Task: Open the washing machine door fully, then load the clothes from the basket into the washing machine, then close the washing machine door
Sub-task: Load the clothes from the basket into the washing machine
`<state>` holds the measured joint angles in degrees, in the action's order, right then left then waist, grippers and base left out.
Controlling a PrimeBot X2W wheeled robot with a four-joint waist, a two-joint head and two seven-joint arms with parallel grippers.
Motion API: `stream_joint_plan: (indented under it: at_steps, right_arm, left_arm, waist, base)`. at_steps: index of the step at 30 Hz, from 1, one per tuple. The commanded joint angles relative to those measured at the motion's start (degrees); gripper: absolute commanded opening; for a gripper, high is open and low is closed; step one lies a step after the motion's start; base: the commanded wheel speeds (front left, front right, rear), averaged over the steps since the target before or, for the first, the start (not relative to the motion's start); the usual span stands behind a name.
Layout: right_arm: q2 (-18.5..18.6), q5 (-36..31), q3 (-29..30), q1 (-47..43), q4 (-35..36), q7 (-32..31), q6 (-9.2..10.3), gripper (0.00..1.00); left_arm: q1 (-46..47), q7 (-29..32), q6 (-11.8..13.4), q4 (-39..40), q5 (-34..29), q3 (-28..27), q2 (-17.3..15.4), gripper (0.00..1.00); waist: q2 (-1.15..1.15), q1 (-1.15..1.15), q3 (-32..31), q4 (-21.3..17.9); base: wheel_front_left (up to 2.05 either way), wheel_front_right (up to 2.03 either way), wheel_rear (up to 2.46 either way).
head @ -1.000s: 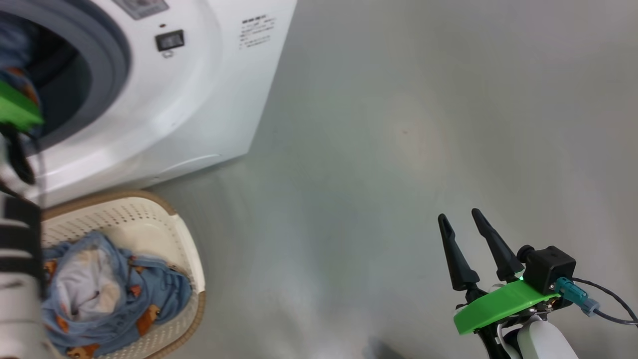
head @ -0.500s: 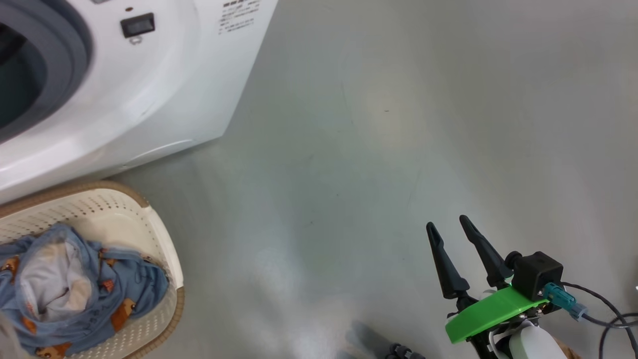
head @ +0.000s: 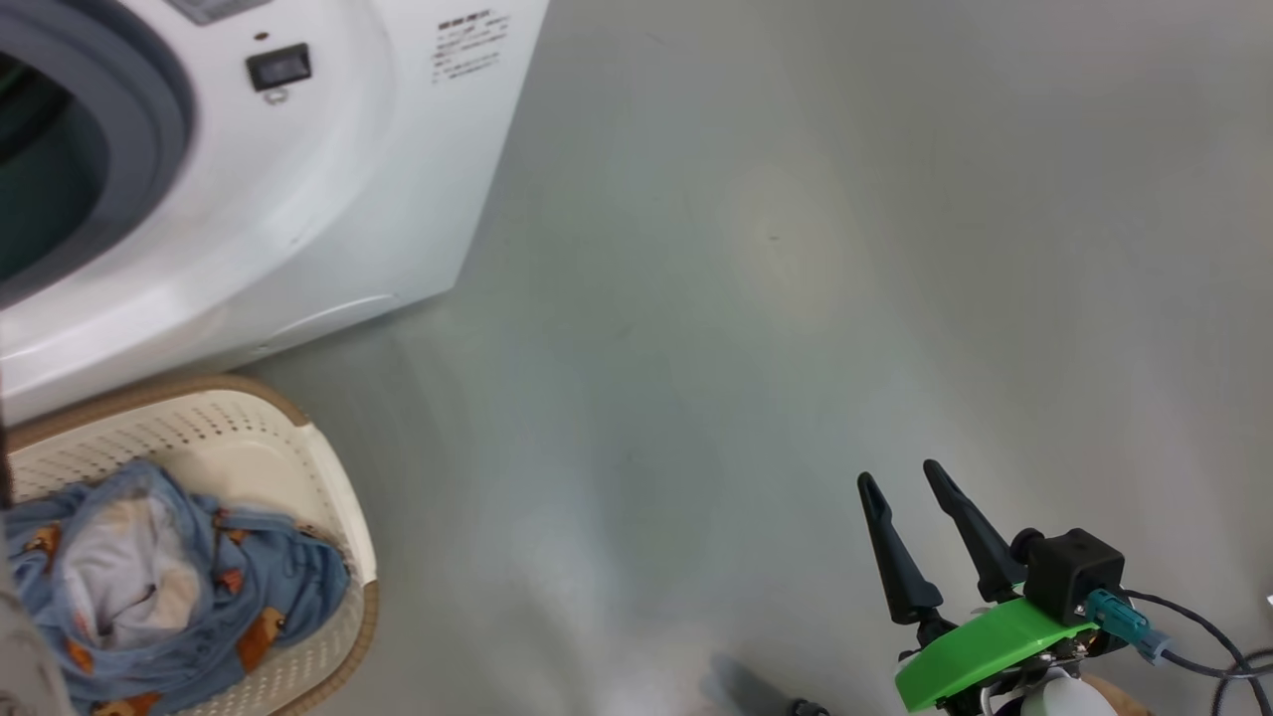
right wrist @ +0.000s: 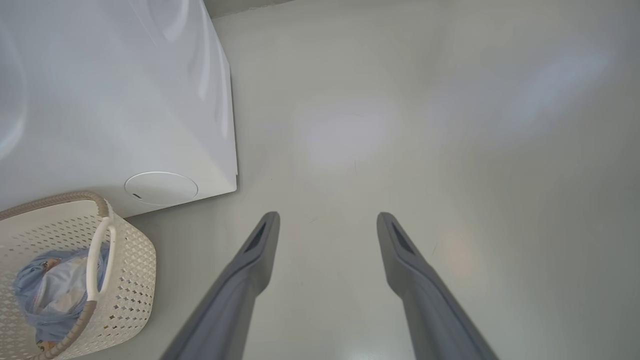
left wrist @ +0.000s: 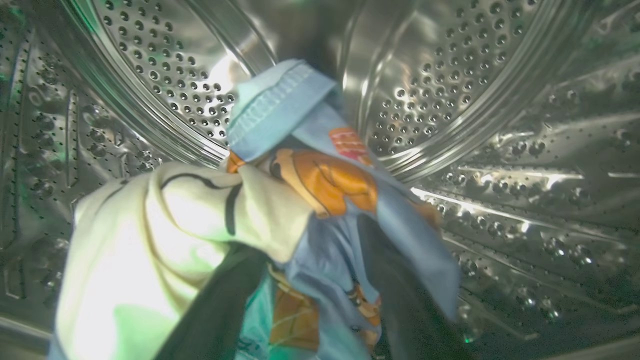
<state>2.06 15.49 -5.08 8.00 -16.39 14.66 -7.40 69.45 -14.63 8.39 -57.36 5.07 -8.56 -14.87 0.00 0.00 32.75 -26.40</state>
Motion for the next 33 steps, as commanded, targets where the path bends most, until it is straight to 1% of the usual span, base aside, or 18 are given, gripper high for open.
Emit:
stream_joint_plan:
  at_steps: [1, 4, 5, 9, 14, 18, 23, 25, 27, 30, 31, 32, 33]
  right_arm:
    - [0.8, -1.0, -1.3, -1.6, 0.6, 0.3, -0.09, 1.0]
    - [0.8, -1.3, -1.2, -1.4, 0.3, 0.3, -0.09, 1.0]
    - [0.8, -1.3, -1.2, -1.4, 0.3, 0.3, -0.09, 1.0]
    - [0.8, -2.0, -0.9, -1.1, -0.1, 0.3, -0.09, 1.0]
    - [0.8, -3.1, -0.2, -0.9, -0.6, 0.3, -0.09, 1.0]
    - [0.8, -4.3, 0.6, -0.9, -0.8, 0.3, -0.09, 1.0]
    - [0.8, -5.5, 2.1, -1.1, -0.4, 0.3, -0.09, 1.0]
    - [0.8, -6.0, 2.5, -1.4, -0.4, 0.3, -0.09, 1.0]
    - [0.9, -6.3, 2.9, -1.7, -0.4, 0.3, -0.09, 1.0]
    - [1.2, -6.7, 3.4, -2.2, -0.3, 0.3, -0.09, 1.0]
    - [1.3, -6.7, 3.8, -2.4, -0.2, 0.3, -0.09, 1.0]
    - [1.3, -6.9, 4.3, -2.9, -0.1, 0.3, -0.09, 1.0]
    - [1.3, -7.0, 4.5, -3.1, 0.0, 0.3, -0.09, 1.0]
  left_arm:
    - [0.6, -0.2, 1.2, -0.5, -1.1, 0.6, -1.2, 1.0]
    - [0.4, -0.3, 1.7, -3.3, -0.9, 1.0, 0.5, 1.0]
    - [0.4, -0.3, 1.7, -3.3, -0.9, 1.0, 0.5, 1.0]
    - [-1.3, -0.3, 0.6, -5.5, -0.1, 1.7, 3.2, 1.0]
    - [-6.0, -0.4, 0.1, -2.9, 0.4, 2.5, 7.0, 1.0]
    - [-11.4, -0.4, -1.1, 0.2, 0.7, 3.9, 9.9, 1.0]
    - [-19.0, -0.4, -2.8, 7.7, 3.5, 4.7, 11.7, 1.0]
    - [-23.0, -0.4, -3.4, 11.4, 4.9, 6.2, 11.9, 1.0]
    - [-27.5, -0.4, -3.8, 15.4, 8.0, 9.2, 12.0, 1.0]
    - [-34.3, -0.4, -2.4, 22.0, 11.7, 14.0, 12.0, 1.0]
    - [-36.5, -0.4, -1.6, 24.6, 12.5, 15.4, 12.0, 1.0]
    - [-41.2, -0.4, -0.1, 29.2, 13.5, 18.1, 12.0, 1.0]
    - [-43.2, -0.4, 0.7, 31.3, 13.8, 18.8, 12.0, 1.0]
  waist:
    - [0.0, 0.0, -1.6, 1.6]
    - [0.0, 0.0, -3.3, 3.1]
    - [0.0, 0.0, -3.3, 3.1]
    - [0.0, 0.0, -5.7, 5.8]
    - [0.0, 0.0, -9.2, 10.0]
    - [0.0, 0.0, -11.7, 13.6]
    - [0.0, 0.0, -13.8, 18.3]
    - [0.0, 0.0, -14.5, 20.0]
    - [0.0, 0.0, -15.2, 21.5]
    - [0.0, 0.0, -16.1, 23.8]
    - [0.0, 0.0, -16.5, 24.5]
    - [0.0, 0.0, -17.2, 25.9]
    - [0.0, 0.0, -17.5, 26.5]
  base:
    - [0.0, 0.0, 0.0]
    - [0.0, 0.0, 0.0]
    - [0.0, 0.0, 0.0]
    - [0.0, 0.0, 0.0]
    - [0.0, 0.0, 0.0]
    - [0.0, 0.0, 0.0]
    - [0.0, 0.0, 0.0]
    - [0.0, 0.0, 0.0]
    - [0.0, 0.0, 0.0]
    - [0.0, 0.0, 0.0]
    - [0.0, 0.0, 0.0]
    - [0.0, 0.0, 0.0]
    - [0.0, 0.0, 0.0]
